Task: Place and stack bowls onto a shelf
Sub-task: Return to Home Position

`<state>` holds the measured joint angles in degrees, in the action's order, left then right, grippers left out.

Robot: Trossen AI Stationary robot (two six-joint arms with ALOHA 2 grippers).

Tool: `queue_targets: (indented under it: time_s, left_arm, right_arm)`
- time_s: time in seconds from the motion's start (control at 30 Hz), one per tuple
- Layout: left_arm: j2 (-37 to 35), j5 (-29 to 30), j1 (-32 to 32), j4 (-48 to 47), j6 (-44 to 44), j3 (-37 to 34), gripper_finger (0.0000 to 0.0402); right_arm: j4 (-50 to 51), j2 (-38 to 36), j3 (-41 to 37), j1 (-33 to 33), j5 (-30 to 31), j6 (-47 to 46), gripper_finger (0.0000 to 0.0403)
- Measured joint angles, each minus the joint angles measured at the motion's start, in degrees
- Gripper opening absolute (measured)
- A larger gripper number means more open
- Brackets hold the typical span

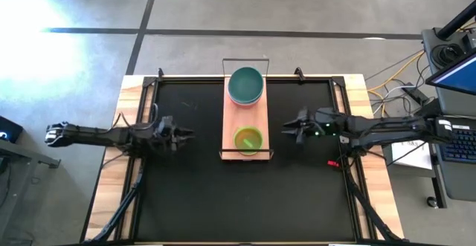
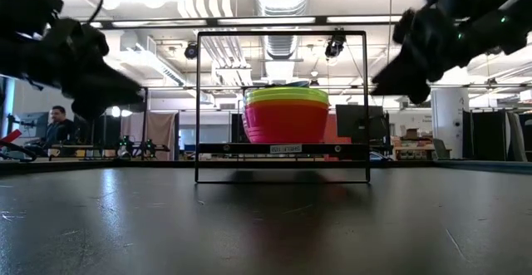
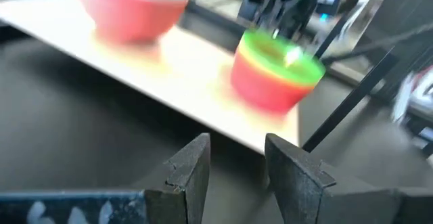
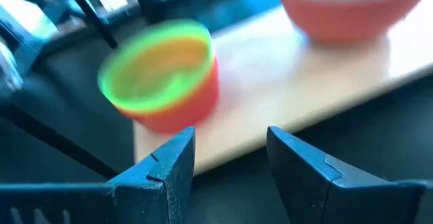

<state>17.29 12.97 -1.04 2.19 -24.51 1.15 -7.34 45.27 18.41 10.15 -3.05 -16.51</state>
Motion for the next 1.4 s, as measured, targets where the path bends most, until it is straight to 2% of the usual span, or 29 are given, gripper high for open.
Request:
queue_targets:
  time_s: [0.27, 0.57, 1.1, 1.4]
  left_arm:
    - [-9.8, 0.0, 0.0, 0.0, 0.0, 0.0, 0.0126]
    - [-17.3, 0.0, 0.0, 0.0, 0.0, 0.0, 0.0126]
    - [-17.3, 0.0, 0.0, 0.4, 0.0, -0.1, 0.0126]
    - [-17.3, -0.1, 0.2, 1.0, 0.0, -0.5, 0.0126]
  right_arm:
    - [-0.4, -14.3, -1.6, 0.0, 0.0, 0.0, 0.0173]
    - [-0.2, -27.8, -8.1, 0.0, 0.0, 0.0, 0.0173]
    - [1.9, -44.9, -17.1, 0.1, 0.1, 0.0, 0.0173]
    - [3.7, -45.3, -17.1, 5.8, 0.1, 0.0, 0.0173]
